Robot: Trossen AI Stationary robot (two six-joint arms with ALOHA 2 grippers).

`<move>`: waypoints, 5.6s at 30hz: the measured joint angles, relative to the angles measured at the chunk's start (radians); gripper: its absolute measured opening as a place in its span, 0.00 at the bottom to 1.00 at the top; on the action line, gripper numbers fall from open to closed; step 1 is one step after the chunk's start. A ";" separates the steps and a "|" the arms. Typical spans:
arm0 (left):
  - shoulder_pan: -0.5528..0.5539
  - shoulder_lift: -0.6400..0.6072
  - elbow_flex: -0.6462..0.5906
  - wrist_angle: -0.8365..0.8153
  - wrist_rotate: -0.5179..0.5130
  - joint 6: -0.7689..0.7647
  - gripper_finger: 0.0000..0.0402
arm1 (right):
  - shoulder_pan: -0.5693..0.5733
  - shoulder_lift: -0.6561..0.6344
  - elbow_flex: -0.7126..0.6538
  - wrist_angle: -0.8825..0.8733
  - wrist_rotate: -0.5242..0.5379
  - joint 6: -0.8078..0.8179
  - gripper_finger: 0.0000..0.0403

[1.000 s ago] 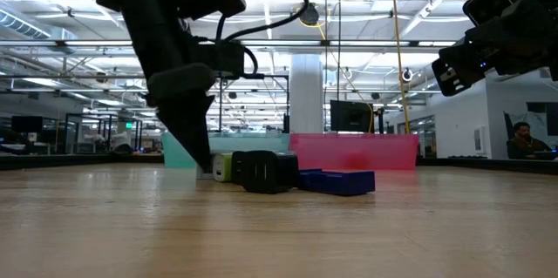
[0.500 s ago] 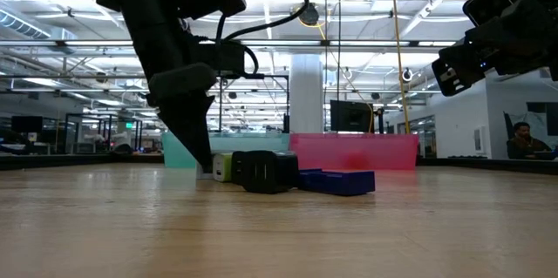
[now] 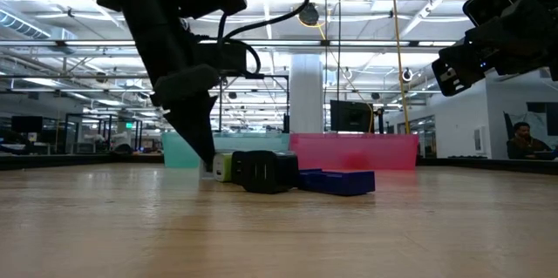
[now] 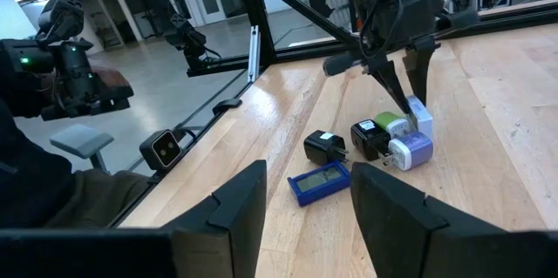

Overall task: Sort charging adapters and watches
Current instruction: Put the white watch in the blue bin, then put the green charging adapter in the red bin

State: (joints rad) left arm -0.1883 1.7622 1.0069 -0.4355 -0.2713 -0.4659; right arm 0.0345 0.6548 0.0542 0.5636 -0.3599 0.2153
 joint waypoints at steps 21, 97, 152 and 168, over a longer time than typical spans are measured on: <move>0.010 -0.048 0.000 -0.014 -0.043 0.013 0.16 | 0.000 0.000 0.000 0.000 0.000 0.000 0.39; 0.638 -0.329 -0.412 0.437 -0.129 0.011 0.17 | 0.000 0.000 0.000 -0.030 0.047 0.000 0.39; 0.314 -0.537 -0.265 0.423 0.116 0.067 0.53 | 0.000 0.000 0.000 -0.030 0.047 0.001 0.39; -0.087 -0.319 -0.254 0.460 0.007 -0.135 0.53 | 0.000 0.002 0.000 -0.006 0.048 0.004 0.39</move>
State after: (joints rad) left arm -0.2748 1.4433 0.7530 0.0246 -0.2643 -0.6004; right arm 0.0345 0.6567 0.0544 0.5577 -0.3115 0.2194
